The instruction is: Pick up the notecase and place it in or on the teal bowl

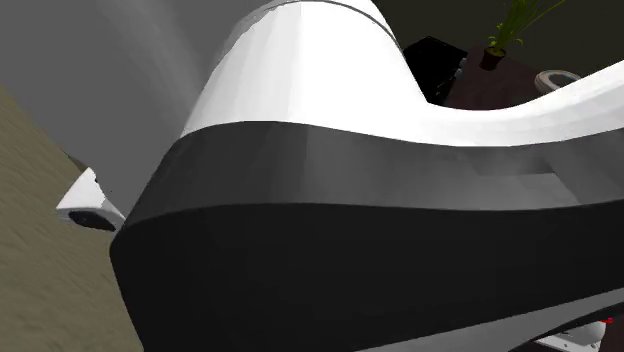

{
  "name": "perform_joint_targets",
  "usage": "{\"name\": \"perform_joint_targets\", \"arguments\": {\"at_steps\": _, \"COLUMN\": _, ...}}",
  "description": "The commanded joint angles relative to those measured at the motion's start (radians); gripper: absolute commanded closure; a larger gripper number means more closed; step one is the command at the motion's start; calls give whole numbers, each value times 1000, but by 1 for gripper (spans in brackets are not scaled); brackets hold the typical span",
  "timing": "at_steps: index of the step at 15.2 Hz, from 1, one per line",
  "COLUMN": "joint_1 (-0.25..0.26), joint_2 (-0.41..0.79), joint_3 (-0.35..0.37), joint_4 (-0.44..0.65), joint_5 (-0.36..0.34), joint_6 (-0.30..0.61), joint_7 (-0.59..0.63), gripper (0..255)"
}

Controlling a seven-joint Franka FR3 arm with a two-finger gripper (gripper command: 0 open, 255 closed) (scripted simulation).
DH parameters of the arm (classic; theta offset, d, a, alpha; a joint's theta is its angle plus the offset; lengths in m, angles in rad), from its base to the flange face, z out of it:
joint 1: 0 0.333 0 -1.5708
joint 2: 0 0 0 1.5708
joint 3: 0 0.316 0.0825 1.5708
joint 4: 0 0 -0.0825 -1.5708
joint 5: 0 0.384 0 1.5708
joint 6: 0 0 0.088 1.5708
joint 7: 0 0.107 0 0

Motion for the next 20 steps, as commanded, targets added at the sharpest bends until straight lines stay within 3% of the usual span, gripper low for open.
{"name": "perform_joint_targets", "arguments": {"at_steps": 1, "joint_1": 24, "joint_2": -25, "joint_3": 22, "joint_4": -22, "joint_5": -2, "joint_6": 1, "joint_7": 48, "gripper": 255}}
{"name": "perform_joint_targets", "arguments": {"at_steps": 3, "joint_1": 47, "joint_2": -40, "joint_3": 46, "joint_4": -36, "joint_5": -3, "joint_6": 3, "joint_7": 96, "gripper": 255}}
{"name": "perform_joint_targets", "arguments": {"at_steps": 20, "joint_1": 49, "joint_2": 45, "joint_3": 48, "joint_4": -169, "joint_5": 0, "joint_6": 221, "joint_7": 84, "gripper": 255}}
